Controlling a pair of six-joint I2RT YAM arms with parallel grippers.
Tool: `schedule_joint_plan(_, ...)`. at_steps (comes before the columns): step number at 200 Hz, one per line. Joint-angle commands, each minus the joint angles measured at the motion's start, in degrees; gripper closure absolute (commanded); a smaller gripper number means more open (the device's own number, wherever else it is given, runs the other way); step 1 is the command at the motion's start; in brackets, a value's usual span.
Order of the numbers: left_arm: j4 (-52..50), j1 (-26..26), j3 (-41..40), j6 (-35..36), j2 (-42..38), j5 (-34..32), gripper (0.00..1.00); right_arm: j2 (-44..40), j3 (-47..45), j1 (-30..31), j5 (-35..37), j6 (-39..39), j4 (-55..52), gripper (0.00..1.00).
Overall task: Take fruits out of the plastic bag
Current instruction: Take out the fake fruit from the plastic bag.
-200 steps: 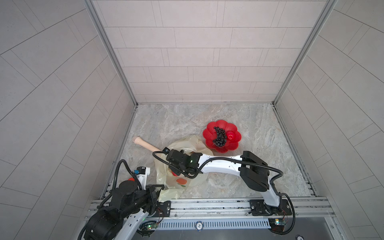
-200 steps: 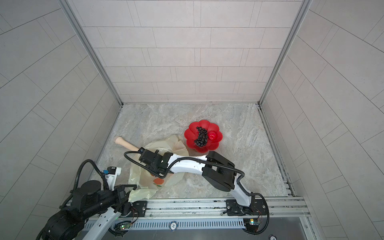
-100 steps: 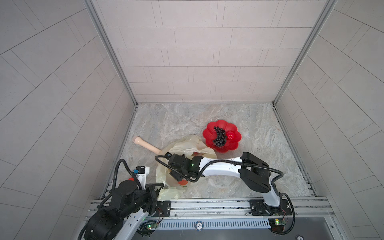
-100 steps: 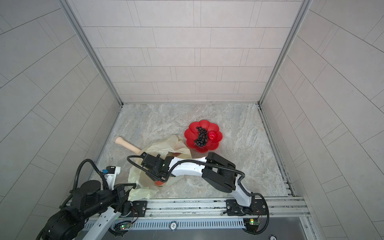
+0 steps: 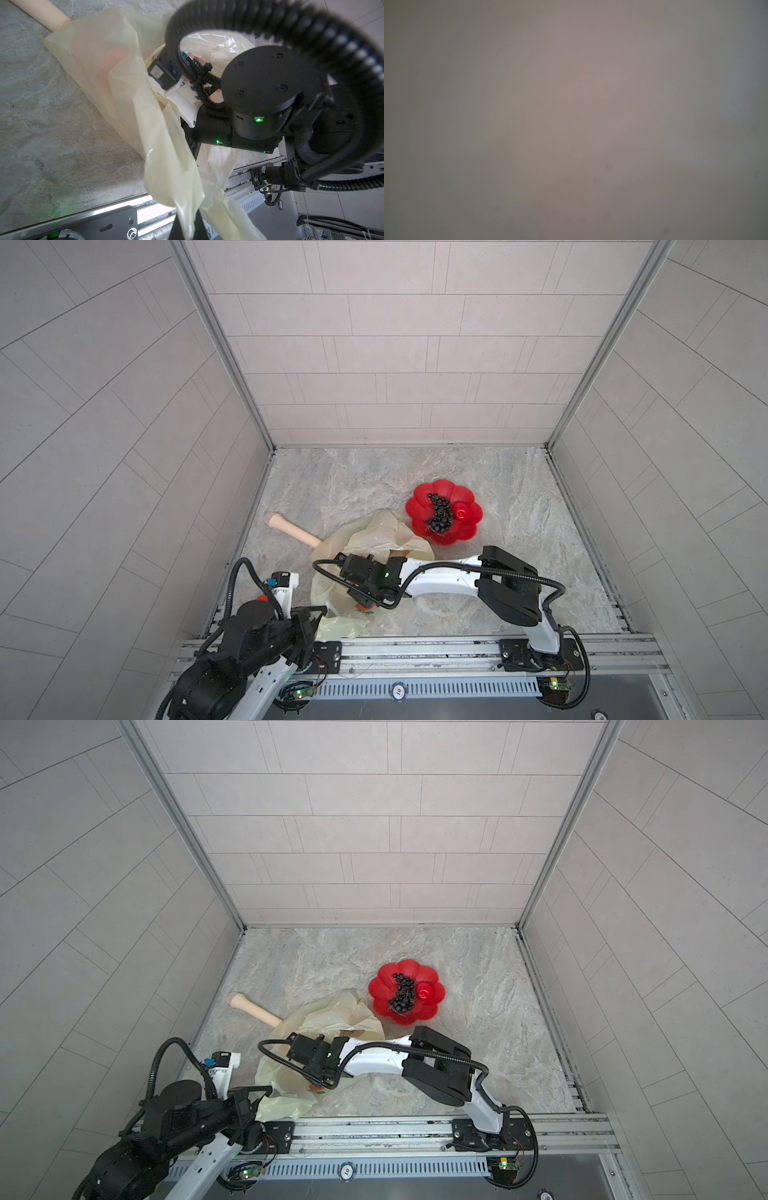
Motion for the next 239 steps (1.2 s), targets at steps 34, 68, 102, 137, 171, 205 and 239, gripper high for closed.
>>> schedule_joint_plan(34,0.8,0.0,1.75,1.0,0.6,-1.91,0.97,-9.18,-1.36,-0.22,0.98,-1.5,2.44,0.53)
schedule_joint_plan(68,0.97,0.05,1.67,1.26,0.7,-2.14,0.97,-13.09,-3.71,-0.41,1.07,-1.72,3.33,0.54)
schedule_joint_plan(102,1.54,0.03,1.85,1.46,1.13,-3.36,0.97,-18.52,-6.63,-0.88,-0.42,-2.59,4.34,0.54)
schedule_joint_plan(137,3.71,0.02,2.3,1.4,2.37,-5.14,0.97,-24.75,-7.83,-1.59,-0.21,-2.95,1.5,0.54)
schedule_joint_plan(171,7.5,-0.02,2.76,1.39,6.51,-7.06,0.97,-30.99,-7.2,-3.01,-1.53,-3.26,-3.36,0.54)
schedule_joint_plan(205,11.08,0.05,3.14,2.94,9.9,-7.06,0.97,-38.28,-6.38,-4.35,0.23,-2.93,-7.06,0.54)
schedule_joint_plan(239,13.21,-0.01,1.64,3.24,9.88,-6.77,0.97,-44.81,-6.64,-8.12,-0.38,-1.68,-7.63,0.54)
